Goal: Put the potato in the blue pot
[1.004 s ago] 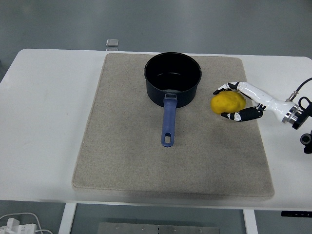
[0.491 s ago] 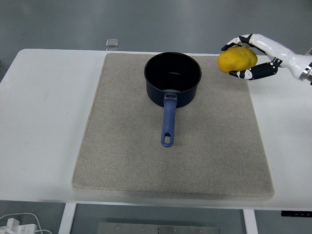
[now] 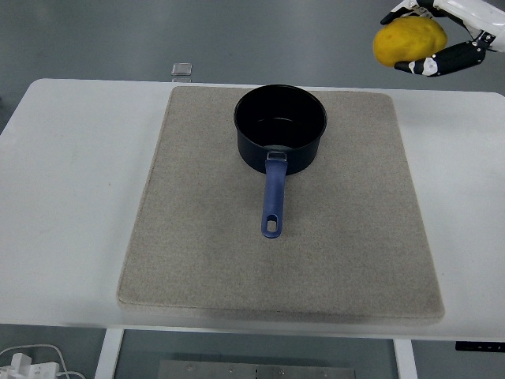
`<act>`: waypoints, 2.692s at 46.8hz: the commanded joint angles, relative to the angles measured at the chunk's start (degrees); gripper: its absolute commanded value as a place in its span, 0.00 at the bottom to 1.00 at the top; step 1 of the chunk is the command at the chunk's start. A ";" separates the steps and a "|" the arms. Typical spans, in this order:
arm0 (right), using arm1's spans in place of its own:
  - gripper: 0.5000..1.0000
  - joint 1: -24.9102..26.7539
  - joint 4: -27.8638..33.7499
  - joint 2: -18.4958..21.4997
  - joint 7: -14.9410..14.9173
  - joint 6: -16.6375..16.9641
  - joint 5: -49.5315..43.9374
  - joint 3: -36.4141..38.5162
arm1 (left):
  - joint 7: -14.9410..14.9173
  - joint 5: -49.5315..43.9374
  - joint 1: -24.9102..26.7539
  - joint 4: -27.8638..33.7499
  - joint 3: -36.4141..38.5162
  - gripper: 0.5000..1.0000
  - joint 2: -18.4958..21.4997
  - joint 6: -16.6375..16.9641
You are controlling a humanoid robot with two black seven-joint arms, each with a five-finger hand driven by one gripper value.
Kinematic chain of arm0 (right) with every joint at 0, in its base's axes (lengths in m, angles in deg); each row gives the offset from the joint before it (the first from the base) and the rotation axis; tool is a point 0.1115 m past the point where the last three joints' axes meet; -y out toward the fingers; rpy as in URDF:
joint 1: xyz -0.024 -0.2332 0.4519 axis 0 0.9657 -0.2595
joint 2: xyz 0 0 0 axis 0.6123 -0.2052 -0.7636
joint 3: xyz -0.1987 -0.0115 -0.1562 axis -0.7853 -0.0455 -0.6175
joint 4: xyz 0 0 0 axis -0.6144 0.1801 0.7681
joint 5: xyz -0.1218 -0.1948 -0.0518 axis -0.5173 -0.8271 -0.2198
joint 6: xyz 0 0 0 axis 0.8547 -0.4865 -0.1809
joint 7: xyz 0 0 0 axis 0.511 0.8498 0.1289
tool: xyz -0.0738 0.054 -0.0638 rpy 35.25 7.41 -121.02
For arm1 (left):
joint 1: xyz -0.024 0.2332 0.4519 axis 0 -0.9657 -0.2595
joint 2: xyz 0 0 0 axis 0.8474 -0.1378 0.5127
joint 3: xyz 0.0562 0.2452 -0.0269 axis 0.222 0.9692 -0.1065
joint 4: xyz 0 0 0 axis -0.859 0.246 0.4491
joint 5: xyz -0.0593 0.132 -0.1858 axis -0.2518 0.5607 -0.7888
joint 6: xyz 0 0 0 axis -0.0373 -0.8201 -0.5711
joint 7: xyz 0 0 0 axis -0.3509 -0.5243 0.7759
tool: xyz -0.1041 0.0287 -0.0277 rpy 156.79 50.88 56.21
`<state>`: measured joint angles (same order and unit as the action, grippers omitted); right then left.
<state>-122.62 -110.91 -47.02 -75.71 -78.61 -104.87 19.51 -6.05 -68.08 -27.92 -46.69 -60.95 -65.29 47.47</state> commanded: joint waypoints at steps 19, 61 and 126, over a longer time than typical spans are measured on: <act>0.00 -4.60 4.82 13.00 3.70 -0.03 2.45 -0.12 | 0.00 -0.03 -0.01 0.16 -0.10 1.00 0.00 0.00; 0.00 -2.75 26.27 40.25 2.38 -2.58 2.27 -0.30 | 0.00 -0.12 -0.81 -0.46 -0.10 1.00 0.00 0.09; 0.00 6.04 31.02 40.34 0.01 -11.72 1.83 -6.89 | 0.00 -0.12 -1.51 -0.28 -0.10 1.00 0.00 0.09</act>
<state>-116.59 -79.90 -6.68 -75.71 -90.25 -103.04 13.08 -6.07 -68.15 -29.39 -46.91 -60.99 -65.29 47.55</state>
